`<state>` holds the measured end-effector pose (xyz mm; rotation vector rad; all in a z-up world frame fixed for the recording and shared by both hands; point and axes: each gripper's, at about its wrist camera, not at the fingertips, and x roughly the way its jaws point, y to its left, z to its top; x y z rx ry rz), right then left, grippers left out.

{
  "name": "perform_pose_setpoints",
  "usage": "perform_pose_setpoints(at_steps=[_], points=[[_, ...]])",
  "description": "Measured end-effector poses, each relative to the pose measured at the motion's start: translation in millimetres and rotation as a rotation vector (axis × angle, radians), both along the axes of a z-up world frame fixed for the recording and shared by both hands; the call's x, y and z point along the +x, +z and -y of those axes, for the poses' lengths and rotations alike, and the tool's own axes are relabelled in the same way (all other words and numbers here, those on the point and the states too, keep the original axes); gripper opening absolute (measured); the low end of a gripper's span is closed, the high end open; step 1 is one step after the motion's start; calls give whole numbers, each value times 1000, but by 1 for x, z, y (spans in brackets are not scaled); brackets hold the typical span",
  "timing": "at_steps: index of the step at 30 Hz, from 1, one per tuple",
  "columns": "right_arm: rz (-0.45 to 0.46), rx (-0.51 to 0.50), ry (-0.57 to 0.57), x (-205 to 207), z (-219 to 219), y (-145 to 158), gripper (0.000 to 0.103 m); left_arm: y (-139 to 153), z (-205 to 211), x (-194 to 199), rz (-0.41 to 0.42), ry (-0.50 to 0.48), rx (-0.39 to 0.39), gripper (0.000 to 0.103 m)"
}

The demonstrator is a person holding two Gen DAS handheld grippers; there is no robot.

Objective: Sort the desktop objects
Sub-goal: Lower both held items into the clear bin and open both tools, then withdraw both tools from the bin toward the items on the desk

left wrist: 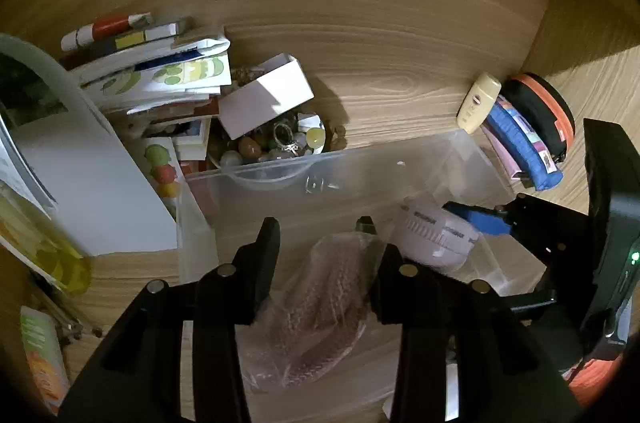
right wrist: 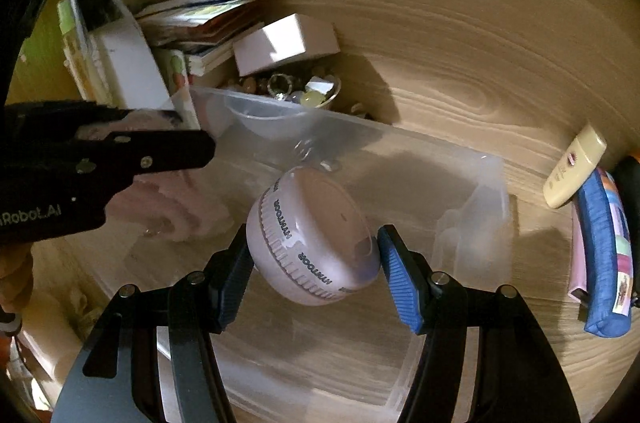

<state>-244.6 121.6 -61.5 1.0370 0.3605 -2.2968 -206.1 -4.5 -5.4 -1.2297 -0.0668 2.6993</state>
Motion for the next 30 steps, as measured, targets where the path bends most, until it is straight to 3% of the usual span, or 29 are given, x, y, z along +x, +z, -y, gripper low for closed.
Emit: perform_pose_setpoints(at_steps=[2, 7, 9, 13, 20, 24, 30], points=[[-1, 4, 3, 1, 1, -1, 58, 0, -1, 0, 0, 1, -12, 41], [-34, 9, -22, 4, 1, -3, 58, 1, 0, 0, -10, 20, -22, 62], [-49, 1, -24, 6, -1, -1, 58, 3, 0, 1, -19, 26, -27, 66], [-103, -2, -42, 10, -3, 6, 71, 5, -2, 2, -26, 29, -34, 67], [-131, -21, -60, 11, -7, 16, 82, 20, -2, 13, -56, 29, -26, 75], [-138, -36, -64, 12, -11, 21, 82, 34, 2, 26, -84, 47, -24, 90], [-145, -65, -65, 17, -16, 35, 82, 55, 9, 53, -137, 69, -47, 96]])
